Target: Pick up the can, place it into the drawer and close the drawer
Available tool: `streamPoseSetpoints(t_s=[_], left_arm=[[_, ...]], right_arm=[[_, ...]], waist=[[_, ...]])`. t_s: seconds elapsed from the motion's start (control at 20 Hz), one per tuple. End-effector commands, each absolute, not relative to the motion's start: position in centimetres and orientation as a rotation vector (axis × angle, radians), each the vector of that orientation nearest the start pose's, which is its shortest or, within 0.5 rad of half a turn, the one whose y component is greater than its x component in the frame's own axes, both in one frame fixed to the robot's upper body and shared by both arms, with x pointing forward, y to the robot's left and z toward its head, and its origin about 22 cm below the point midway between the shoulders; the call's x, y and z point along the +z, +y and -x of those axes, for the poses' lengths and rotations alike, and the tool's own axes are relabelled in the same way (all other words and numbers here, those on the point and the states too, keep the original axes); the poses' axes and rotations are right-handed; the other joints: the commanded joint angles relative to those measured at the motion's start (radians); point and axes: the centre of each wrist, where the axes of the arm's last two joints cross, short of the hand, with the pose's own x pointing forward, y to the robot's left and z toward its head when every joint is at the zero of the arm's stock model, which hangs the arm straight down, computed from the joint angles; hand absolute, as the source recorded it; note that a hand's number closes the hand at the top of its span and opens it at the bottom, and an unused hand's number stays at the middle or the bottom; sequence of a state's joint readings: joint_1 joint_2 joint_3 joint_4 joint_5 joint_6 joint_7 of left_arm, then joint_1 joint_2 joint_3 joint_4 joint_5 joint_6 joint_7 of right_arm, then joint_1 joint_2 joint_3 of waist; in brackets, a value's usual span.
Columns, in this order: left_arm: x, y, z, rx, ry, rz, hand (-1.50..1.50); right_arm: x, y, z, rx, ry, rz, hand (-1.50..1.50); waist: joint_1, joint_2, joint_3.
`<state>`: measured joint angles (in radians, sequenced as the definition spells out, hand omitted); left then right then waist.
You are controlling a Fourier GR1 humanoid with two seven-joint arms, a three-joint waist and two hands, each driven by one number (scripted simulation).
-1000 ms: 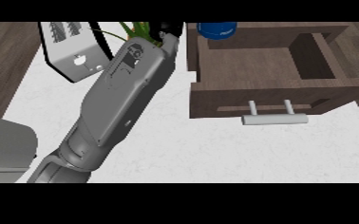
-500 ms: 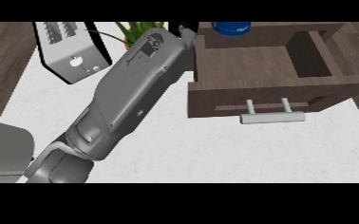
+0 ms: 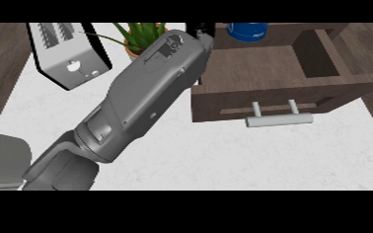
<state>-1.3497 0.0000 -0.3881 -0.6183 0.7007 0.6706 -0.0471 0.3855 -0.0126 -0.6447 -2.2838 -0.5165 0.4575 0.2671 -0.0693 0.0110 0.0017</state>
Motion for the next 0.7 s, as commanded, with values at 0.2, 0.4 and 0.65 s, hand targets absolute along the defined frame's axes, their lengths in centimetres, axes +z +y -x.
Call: streamPoseSetpoints(t_s=[0.2,0.4,0.65], left_arm=[[19.0,-1.4,-42.1,0.019,-1.643,0.063,1.50],[18.0,-1.3,-42.0,0.015,-1.659,0.015,-1.50],[17.1,-2.0,-41.1,0.039,-1.635,-0.027,-1.50]], right_arm=[[12.5,-36.2,-8.8,-0.113,-1.830,0.124,-1.50],[12.9,-35.8,-8.5,-0.115,-1.808,0.118,-1.50],[12.9,-36.4,-8.8,-0.105,-1.793,0.102,-1.50]], waist=[[-0.007,0.004,0.000],[-0.015,0.005,0.000],[-0.018,0.003,0.000]])
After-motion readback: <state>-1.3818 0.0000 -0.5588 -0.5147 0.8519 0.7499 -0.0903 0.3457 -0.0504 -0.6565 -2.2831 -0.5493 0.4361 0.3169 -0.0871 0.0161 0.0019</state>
